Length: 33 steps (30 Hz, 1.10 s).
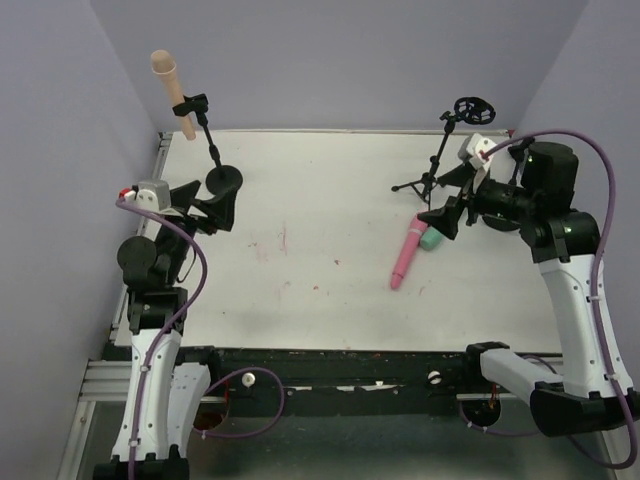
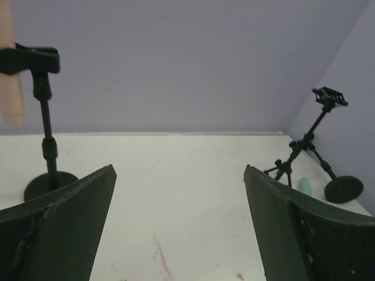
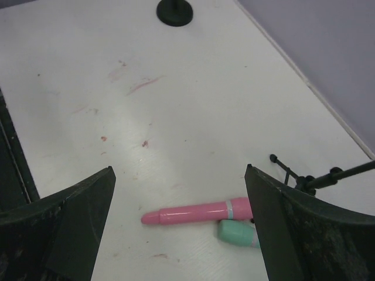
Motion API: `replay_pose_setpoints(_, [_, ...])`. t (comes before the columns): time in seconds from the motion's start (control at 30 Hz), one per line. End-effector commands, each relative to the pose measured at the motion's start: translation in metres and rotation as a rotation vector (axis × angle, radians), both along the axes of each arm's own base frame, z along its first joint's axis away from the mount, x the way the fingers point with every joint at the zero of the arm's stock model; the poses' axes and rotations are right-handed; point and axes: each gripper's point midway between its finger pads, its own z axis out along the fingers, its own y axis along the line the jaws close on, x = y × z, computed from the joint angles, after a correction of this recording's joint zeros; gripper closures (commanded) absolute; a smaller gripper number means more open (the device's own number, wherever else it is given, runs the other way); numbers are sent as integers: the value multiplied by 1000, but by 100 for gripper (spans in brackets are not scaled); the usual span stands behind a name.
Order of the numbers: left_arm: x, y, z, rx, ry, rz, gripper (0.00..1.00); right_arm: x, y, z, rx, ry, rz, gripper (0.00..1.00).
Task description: Attach the microphones to the stand
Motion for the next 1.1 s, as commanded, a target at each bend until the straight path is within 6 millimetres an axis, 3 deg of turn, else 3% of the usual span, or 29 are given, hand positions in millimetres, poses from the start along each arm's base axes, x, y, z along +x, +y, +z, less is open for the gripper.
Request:
replay_pose_setpoints(0.0, [-22,-33,-51,6,147,-163,2,26,-30,32,98,81,-342,0])
replay_pose_setpoints(0.13, [-41,-49,-77,103,192,-223,2,66,-75,49,227,107,-643,0])
replay_pose_setpoints(0.27, [-53,-54,-85,156,167,-218,2,96,-98,49,323,163,-763,0])
replay_pose_setpoints(0.4, [-58,-55,-80,154,141,-222,2,117,-97,27,320,218,-707,0])
replay_pose_setpoints(0.7, [-65,-58,-76,152,114,-236,2,170,-95,-40,162,139,-550,7])
replay_pose_setpoints(0.87, [-59,-57,-83,160,146,-228,1,204,-97,-58,153,53,-526,12])
replay_pose_setpoints(1.07, [-55,-63,-92,170,185,-264,2,217,-91,-75,104,-128,-494,14])
